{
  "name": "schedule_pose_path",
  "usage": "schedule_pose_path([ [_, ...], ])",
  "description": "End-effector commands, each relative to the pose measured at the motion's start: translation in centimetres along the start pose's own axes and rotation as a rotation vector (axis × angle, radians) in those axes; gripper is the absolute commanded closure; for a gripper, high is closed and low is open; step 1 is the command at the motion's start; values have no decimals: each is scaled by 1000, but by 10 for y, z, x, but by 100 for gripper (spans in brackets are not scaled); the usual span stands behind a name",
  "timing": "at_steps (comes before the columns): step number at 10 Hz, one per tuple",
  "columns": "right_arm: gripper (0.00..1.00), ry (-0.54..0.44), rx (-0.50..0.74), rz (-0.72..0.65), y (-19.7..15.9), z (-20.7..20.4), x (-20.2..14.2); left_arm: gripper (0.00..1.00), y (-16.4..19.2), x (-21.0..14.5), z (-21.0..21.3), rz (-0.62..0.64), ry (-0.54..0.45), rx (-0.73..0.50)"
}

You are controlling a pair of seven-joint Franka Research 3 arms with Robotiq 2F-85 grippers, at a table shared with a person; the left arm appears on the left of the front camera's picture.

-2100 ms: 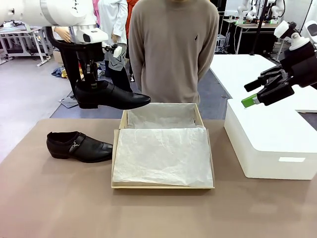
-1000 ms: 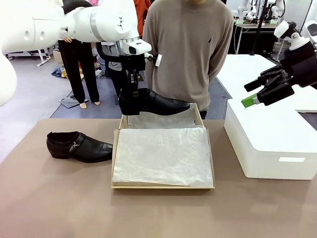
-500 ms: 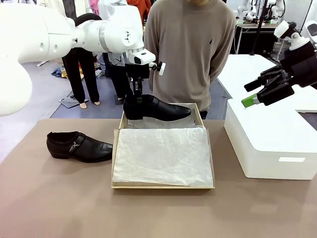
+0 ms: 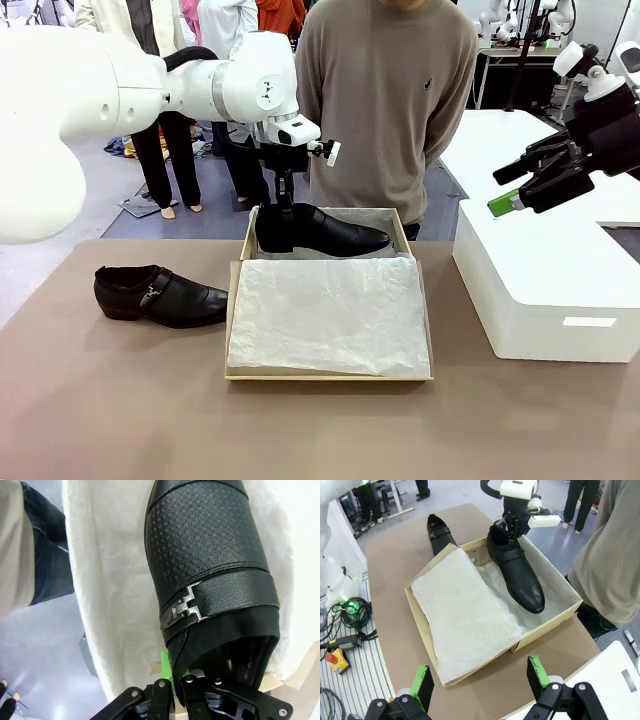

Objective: Pack the shoes into the box.
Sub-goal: Place one shoe of the Shoes into the Shoes Box.

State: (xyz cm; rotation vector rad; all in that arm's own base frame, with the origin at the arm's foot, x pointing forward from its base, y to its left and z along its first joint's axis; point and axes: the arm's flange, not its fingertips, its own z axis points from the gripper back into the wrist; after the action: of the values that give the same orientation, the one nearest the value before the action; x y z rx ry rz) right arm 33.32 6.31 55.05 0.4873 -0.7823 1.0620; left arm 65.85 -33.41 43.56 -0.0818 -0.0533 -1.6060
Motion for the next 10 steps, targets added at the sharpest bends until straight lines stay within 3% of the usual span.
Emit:
schedule_pose_path([
  [1,0,-32,17,23,-4,0,1,100,12,2,4,6,16,-3],
  [10,0,-32,17,23,-4,0,1,100,20,-1,-19,76,14,-51],
])
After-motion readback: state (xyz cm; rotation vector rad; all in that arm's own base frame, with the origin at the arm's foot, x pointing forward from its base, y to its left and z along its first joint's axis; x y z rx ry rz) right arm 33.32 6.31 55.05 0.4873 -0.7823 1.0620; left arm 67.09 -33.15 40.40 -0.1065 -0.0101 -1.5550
